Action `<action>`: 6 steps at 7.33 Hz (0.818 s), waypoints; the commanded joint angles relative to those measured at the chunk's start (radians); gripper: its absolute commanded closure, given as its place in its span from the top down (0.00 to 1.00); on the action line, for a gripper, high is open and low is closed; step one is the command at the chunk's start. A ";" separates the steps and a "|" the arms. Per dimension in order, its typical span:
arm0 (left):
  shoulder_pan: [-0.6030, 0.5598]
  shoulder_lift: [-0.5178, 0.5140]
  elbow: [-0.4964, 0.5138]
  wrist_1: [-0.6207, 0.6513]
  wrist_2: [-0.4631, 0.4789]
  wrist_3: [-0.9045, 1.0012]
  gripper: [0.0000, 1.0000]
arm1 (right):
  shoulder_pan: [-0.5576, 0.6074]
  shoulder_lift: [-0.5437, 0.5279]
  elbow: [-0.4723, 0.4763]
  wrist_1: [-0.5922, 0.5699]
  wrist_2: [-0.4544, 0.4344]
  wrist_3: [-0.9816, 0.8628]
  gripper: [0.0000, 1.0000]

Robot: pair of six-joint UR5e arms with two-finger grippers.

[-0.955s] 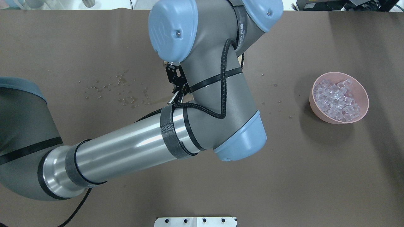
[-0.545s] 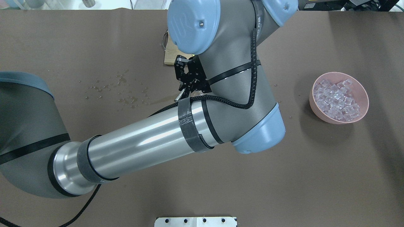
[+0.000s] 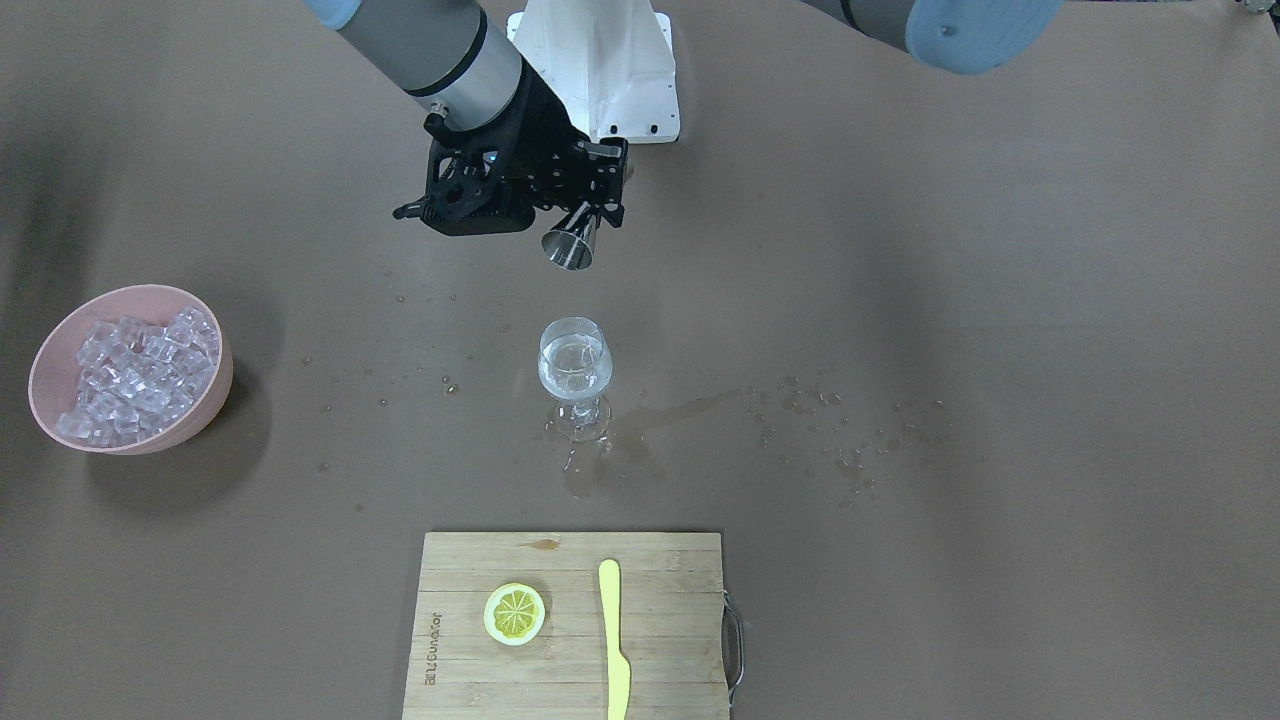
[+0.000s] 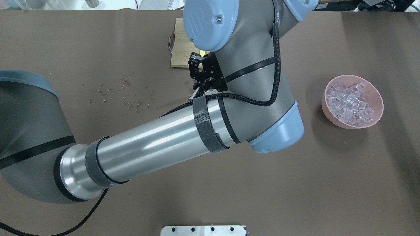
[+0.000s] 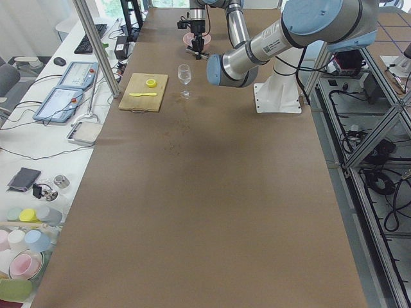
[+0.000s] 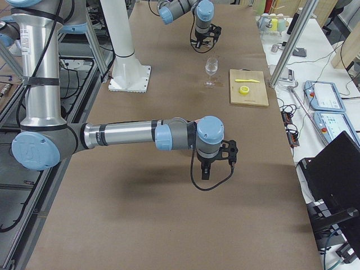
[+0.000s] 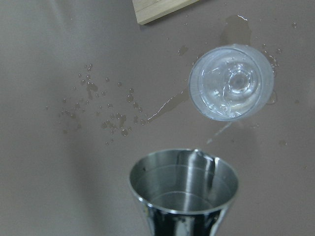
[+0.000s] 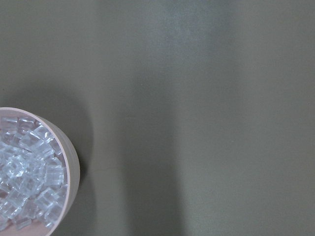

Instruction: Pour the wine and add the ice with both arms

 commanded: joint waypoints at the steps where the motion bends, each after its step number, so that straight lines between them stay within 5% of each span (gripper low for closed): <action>1: -0.057 0.040 -0.094 -0.044 -0.005 -0.007 0.00 | 0.000 0.007 -0.003 -0.001 -0.002 0.000 1.00; 3: -0.111 0.282 -0.488 -0.073 -0.002 -0.013 0.00 | 0.000 0.009 0.000 0.003 0.000 0.000 1.00; 5: -0.137 0.436 -0.628 -0.148 0.005 -0.070 0.00 | 0.000 0.010 0.009 0.002 0.000 0.000 1.00; 6: -0.140 0.538 -0.683 -0.283 0.042 -0.143 0.00 | 0.000 0.012 0.009 0.003 0.000 0.000 1.00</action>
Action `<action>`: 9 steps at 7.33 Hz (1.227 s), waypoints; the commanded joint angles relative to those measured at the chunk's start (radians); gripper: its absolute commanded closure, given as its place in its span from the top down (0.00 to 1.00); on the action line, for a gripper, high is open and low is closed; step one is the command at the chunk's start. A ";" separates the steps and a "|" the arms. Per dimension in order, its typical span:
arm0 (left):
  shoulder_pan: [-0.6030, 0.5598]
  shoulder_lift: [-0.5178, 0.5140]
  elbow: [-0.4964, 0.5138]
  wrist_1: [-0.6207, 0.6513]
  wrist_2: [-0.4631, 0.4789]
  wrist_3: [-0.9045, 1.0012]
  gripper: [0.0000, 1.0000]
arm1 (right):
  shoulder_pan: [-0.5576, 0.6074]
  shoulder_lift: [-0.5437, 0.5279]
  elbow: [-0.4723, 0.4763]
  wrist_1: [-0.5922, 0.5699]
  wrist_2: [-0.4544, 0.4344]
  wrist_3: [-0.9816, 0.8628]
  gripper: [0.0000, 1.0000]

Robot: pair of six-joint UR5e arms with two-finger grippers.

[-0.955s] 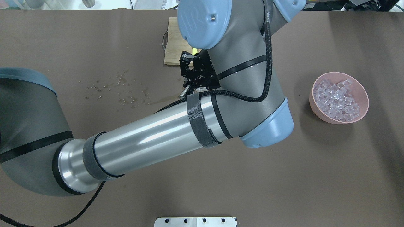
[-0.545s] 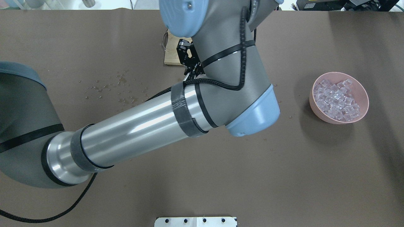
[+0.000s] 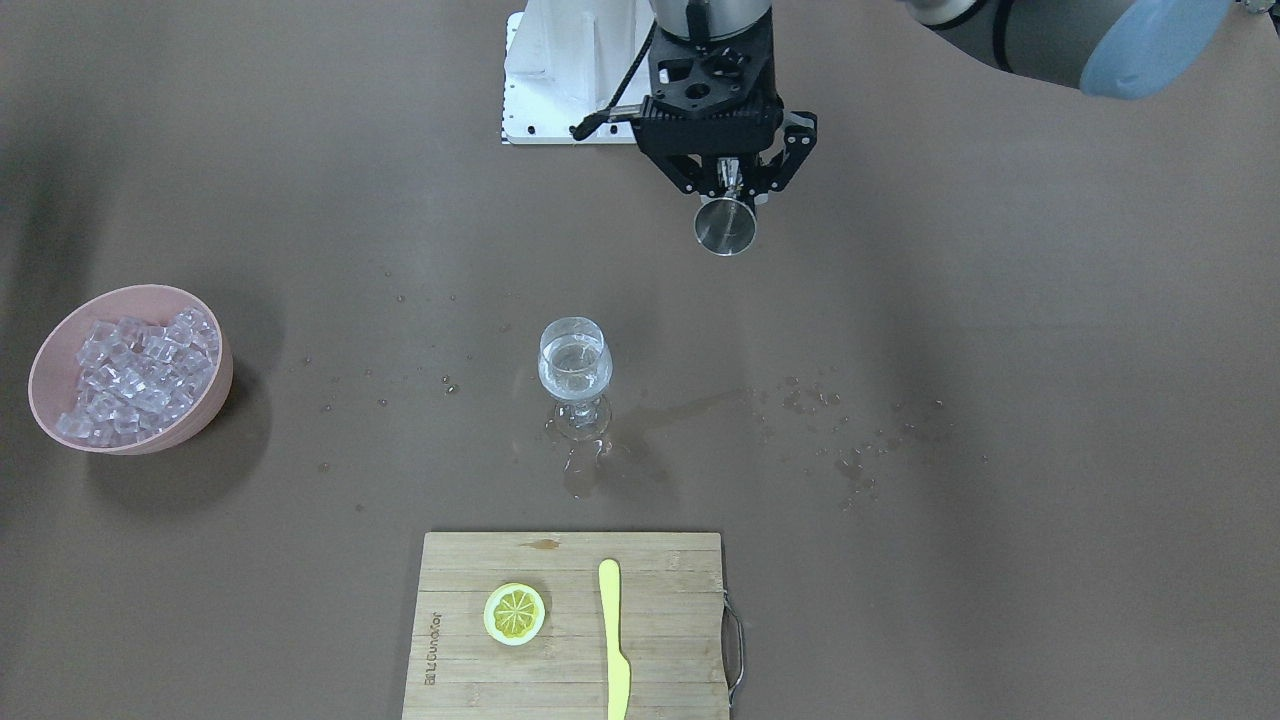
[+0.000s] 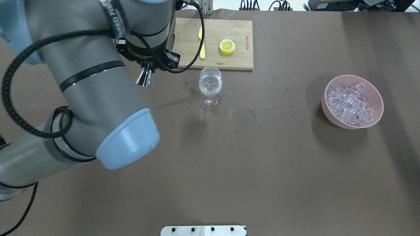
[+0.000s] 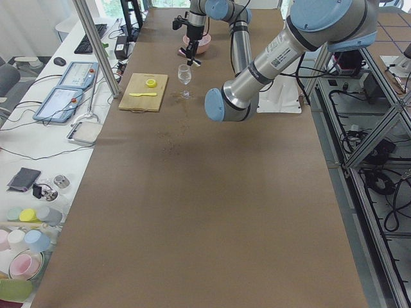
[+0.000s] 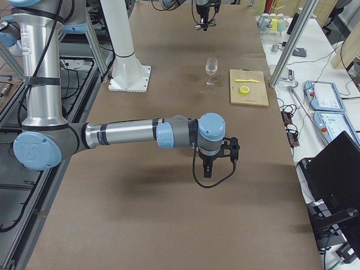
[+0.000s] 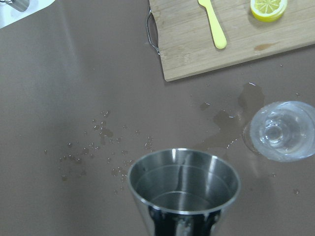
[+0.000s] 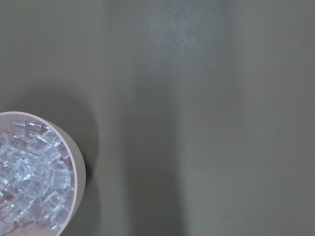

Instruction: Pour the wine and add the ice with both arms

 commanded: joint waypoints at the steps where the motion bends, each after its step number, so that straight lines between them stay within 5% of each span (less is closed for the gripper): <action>1: -0.014 0.256 -0.164 -0.267 0.082 -0.096 0.00 | 0.000 0.002 0.003 0.001 0.000 0.000 1.00; 3: -0.016 0.385 -0.229 -0.373 0.189 -0.222 0.00 | -0.008 0.003 0.018 -0.003 0.000 0.000 1.00; 5: 0.013 0.439 -0.232 -0.388 0.326 -0.327 0.00 | -0.092 0.028 0.136 -0.038 -0.018 0.136 1.00; 6: 0.074 0.500 -0.232 -0.420 0.481 -0.423 0.00 | -0.144 0.038 0.176 -0.057 -0.026 0.178 1.00; 9: 0.244 0.759 -0.179 -0.760 0.779 -0.661 0.00 | -0.314 0.117 0.244 -0.094 -0.114 0.414 1.00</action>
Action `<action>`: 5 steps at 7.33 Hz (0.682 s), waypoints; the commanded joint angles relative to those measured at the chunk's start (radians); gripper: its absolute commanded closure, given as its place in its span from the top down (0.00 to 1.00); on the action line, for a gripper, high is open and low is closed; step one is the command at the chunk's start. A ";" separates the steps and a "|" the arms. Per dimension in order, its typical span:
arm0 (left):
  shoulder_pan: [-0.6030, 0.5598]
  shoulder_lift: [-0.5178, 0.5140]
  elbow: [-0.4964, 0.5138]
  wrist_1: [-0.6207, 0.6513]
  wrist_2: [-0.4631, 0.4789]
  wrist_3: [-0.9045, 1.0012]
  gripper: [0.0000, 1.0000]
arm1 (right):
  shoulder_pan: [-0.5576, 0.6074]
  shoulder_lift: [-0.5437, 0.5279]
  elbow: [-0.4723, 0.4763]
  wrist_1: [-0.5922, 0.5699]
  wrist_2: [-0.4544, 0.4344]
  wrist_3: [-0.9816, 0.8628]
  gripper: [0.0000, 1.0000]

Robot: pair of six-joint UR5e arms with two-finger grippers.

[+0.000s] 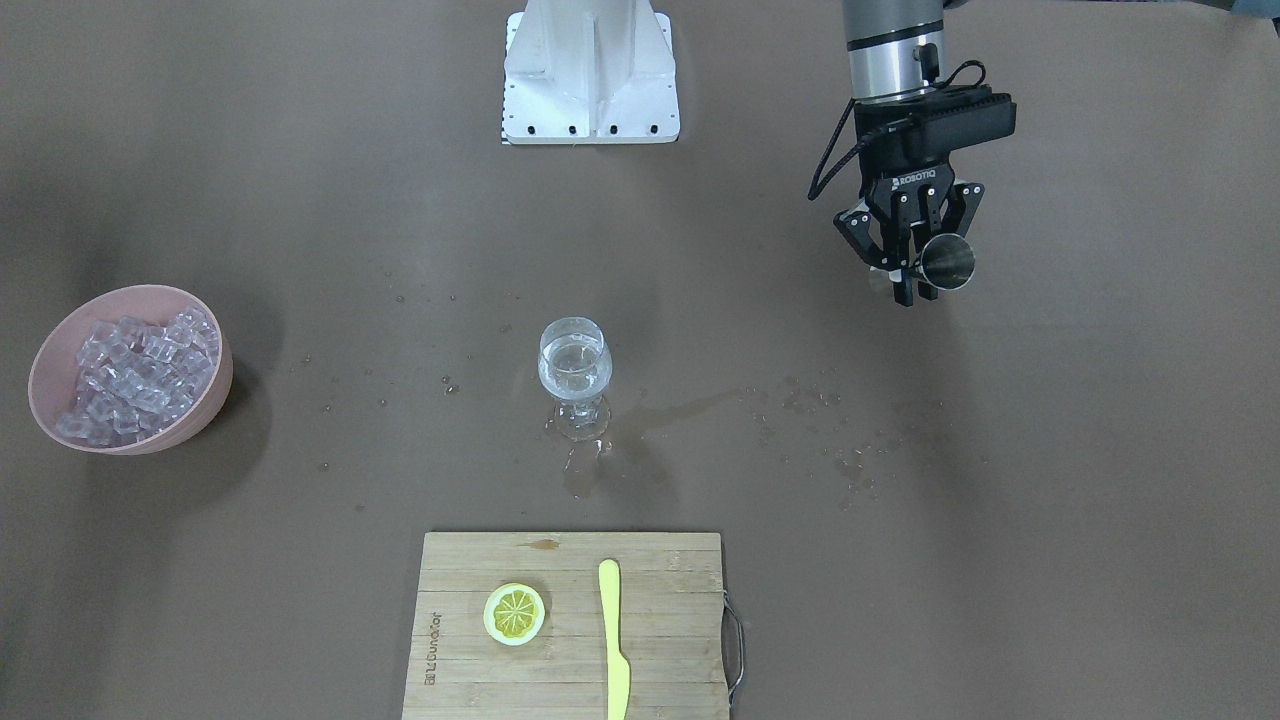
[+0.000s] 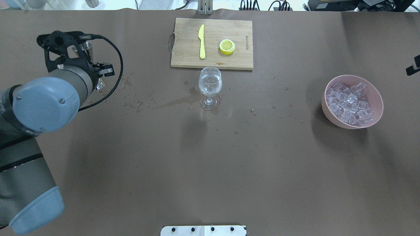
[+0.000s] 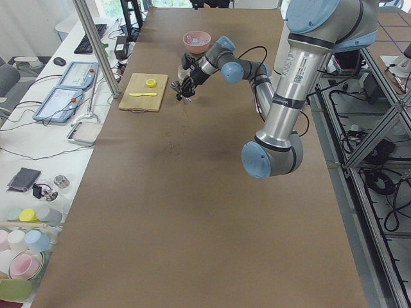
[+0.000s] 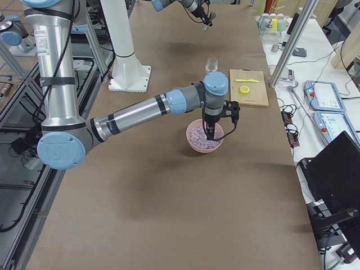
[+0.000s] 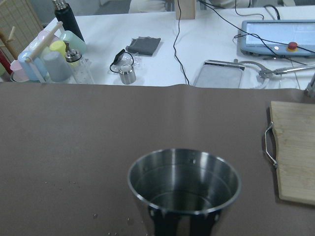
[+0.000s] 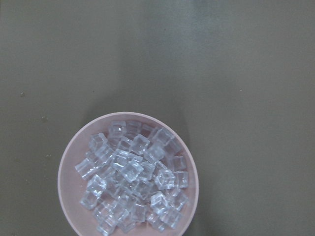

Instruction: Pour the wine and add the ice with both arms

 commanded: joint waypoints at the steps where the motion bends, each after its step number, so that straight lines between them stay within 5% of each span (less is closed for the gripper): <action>1: 0.118 0.113 0.071 -0.171 0.235 -0.180 0.00 | -0.130 0.050 0.036 -0.016 -0.086 0.133 1.00; 5: 0.253 0.145 0.286 -0.170 0.539 -0.493 0.00 | -0.178 0.075 0.036 -0.017 -0.120 0.155 1.00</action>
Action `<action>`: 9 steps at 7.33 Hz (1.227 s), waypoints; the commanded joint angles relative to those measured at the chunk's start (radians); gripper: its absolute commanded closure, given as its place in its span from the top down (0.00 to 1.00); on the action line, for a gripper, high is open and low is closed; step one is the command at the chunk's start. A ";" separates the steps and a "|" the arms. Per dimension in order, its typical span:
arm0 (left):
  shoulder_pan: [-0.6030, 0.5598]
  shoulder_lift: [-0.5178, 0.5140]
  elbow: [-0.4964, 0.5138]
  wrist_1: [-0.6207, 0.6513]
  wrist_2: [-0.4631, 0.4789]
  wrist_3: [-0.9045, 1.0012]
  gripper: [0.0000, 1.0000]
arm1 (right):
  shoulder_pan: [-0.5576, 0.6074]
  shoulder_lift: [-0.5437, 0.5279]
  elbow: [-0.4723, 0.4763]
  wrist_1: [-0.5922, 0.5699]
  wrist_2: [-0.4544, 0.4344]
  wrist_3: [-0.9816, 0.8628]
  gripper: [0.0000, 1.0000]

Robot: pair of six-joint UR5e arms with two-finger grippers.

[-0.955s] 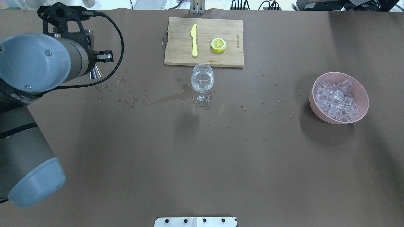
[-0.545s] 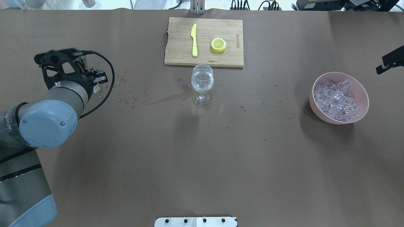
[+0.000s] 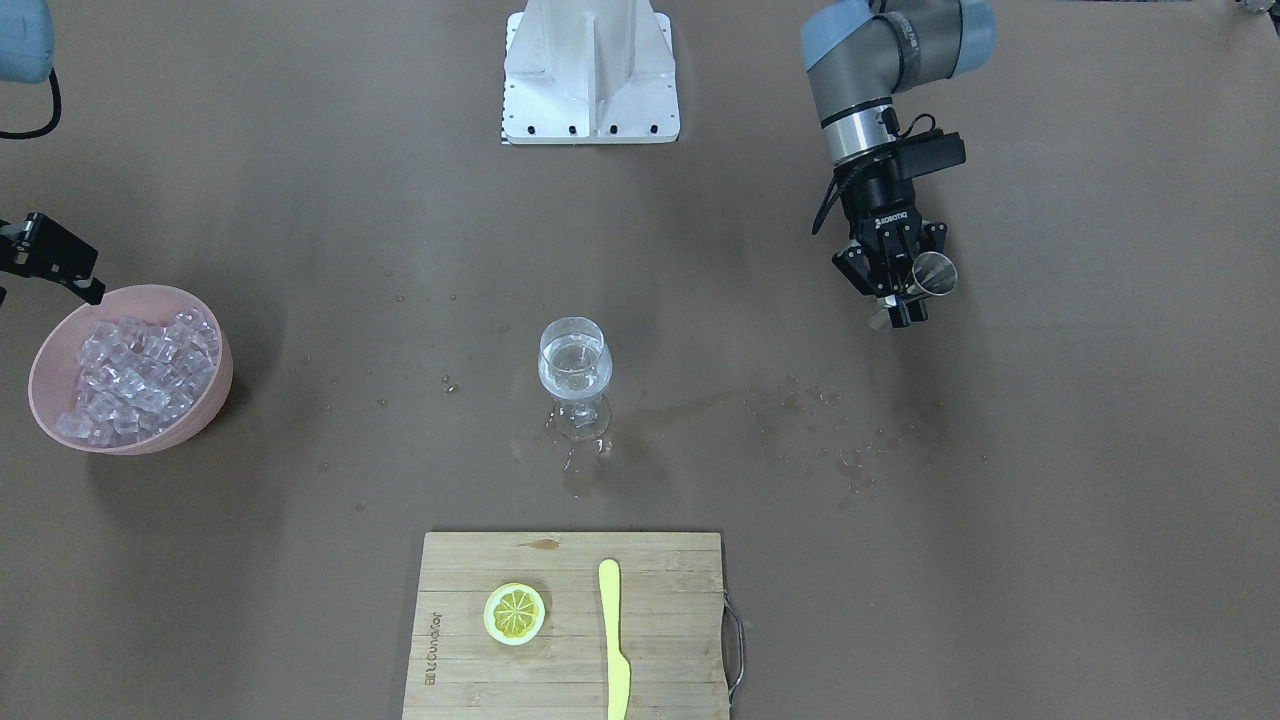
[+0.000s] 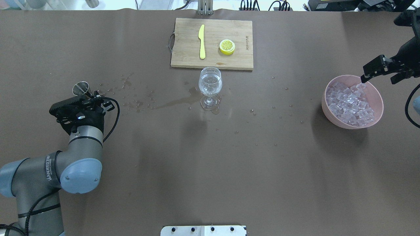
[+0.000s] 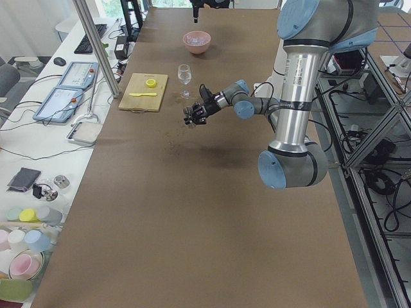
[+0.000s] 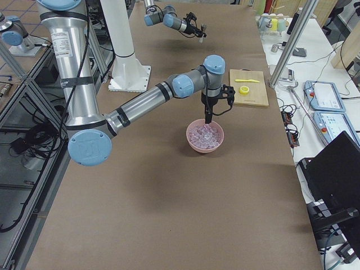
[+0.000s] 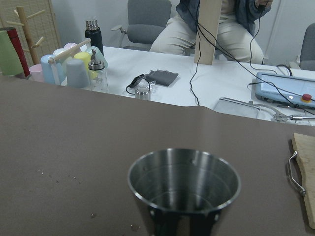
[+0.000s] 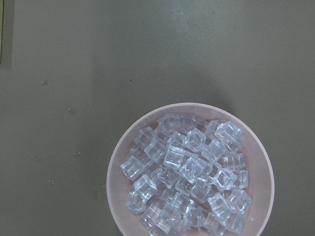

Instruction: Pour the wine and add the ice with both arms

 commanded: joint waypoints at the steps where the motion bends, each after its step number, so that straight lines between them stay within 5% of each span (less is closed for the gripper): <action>1: 0.034 0.010 0.101 0.001 0.101 -0.105 0.00 | -0.014 0.001 0.000 0.000 -0.006 0.002 1.00; 7: 0.104 -0.039 0.165 0.005 0.117 -0.103 0.00 | -0.014 0.001 0.000 0.000 -0.005 0.002 1.00; 8: 0.104 -0.045 0.164 0.005 0.117 -0.105 0.17 | -0.014 0.001 0.002 0.000 -0.005 0.002 1.00; 9: 0.104 -0.048 0.165 0.005 0.117 -0.106 0.51 | -0.012 0.001 0.006 0.000 -0.005 0.002 1.00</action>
